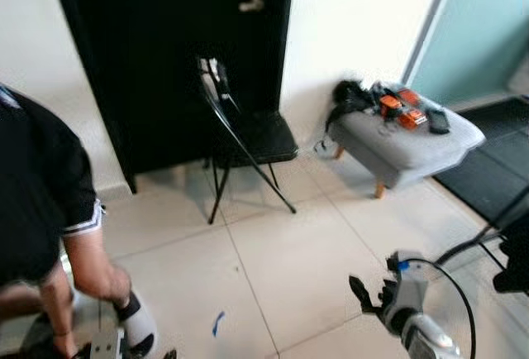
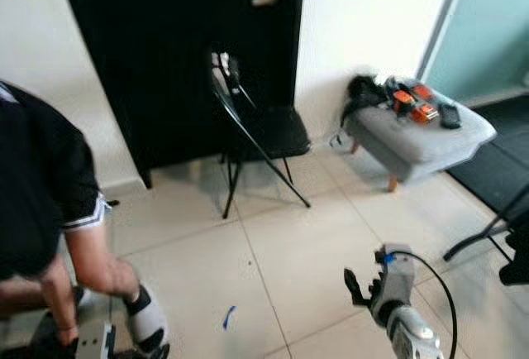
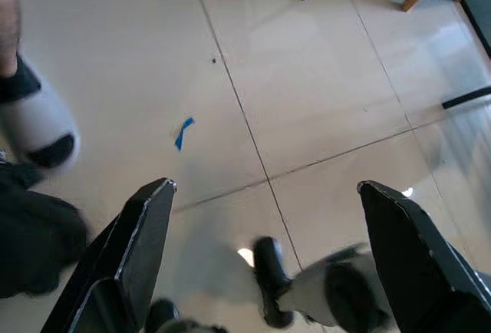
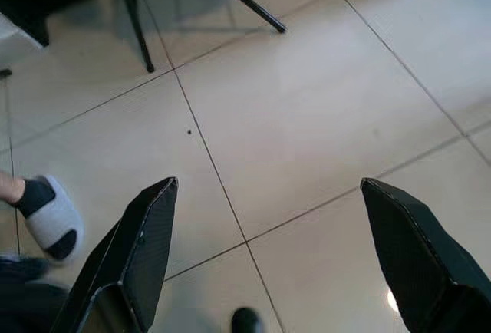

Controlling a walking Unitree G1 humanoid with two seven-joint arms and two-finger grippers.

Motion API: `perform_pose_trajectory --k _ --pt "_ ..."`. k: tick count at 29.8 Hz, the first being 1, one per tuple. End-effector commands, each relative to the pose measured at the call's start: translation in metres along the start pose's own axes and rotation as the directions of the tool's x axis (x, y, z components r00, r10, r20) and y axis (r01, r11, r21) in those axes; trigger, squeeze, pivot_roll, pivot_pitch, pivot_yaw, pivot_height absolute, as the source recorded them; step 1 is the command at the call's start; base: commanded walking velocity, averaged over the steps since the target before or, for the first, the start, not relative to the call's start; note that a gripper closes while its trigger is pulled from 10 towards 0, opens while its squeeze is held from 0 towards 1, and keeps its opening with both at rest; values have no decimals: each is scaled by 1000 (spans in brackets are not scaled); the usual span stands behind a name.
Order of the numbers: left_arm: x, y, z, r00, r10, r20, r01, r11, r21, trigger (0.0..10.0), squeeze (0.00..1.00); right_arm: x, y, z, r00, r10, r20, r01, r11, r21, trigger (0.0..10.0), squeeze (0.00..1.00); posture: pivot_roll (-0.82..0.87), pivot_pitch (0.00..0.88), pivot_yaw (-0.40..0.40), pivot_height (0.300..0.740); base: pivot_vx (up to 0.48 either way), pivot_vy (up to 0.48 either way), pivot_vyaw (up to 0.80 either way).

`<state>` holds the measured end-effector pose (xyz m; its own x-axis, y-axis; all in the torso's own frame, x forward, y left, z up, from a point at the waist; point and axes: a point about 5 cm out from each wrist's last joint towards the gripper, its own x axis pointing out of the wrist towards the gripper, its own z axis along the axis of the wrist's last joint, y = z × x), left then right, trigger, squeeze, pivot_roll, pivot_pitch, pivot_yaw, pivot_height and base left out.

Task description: Hang hanger

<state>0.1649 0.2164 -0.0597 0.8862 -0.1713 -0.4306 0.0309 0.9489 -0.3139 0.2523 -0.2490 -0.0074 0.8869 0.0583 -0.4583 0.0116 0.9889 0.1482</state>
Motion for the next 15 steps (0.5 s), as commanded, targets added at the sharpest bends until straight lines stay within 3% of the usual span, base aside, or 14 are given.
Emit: perform_pose_trajectory --k 1,15 --pt "0 2 4 1000 -1 10 1 1000 5 10000 0 -1 -3 -1 1000 -27 -2 27 999 20 10000 0 -114 67 13 736 0 0 -800" --pt "1 -8 16 996 -39 85 36 999 36 10000 0 -2 -6 -2 997 -78 6 78 997 27 10000 0 -111 71 14 736 0 0 -800"
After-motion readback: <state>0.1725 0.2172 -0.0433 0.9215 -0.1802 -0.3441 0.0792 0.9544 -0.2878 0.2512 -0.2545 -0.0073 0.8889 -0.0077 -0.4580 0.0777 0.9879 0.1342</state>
